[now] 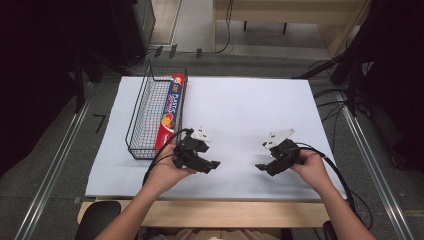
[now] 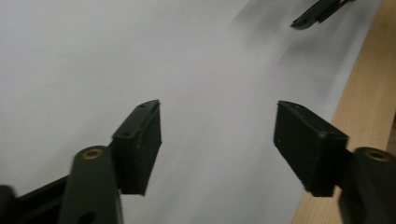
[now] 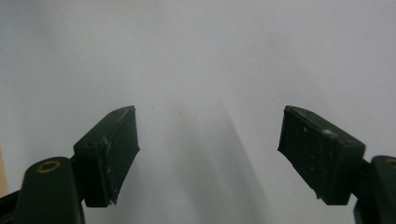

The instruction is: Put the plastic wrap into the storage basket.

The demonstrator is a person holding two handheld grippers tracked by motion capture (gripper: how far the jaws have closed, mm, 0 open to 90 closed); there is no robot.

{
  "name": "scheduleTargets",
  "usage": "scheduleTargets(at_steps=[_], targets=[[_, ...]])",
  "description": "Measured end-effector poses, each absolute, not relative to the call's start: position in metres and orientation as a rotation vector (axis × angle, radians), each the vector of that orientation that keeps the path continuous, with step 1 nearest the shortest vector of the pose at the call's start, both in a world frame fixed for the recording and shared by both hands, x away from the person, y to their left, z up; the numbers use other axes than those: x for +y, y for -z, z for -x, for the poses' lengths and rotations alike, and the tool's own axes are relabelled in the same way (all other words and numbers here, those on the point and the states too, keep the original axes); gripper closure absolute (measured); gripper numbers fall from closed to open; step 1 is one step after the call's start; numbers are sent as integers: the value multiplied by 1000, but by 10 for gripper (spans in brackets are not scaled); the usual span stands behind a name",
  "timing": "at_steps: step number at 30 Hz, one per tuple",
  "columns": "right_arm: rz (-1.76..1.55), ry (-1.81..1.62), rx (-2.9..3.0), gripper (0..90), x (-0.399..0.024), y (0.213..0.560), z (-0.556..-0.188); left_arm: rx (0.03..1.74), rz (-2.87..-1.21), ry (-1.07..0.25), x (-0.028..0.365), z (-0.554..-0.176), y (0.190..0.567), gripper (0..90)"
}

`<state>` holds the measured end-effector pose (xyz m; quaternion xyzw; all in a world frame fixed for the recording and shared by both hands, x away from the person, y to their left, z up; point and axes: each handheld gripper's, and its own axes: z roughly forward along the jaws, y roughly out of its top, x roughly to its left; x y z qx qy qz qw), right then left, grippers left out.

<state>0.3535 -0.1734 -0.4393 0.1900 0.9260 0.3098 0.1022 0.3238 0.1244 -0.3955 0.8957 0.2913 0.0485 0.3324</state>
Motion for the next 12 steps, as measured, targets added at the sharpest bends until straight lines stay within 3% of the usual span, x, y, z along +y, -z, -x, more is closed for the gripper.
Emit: scheduleTargets(at_steps=[12], targets=[[-545, -892, 2761, 208, -172, 443, -354, 746, -2367, -27, 119, -329, 422, 278]])
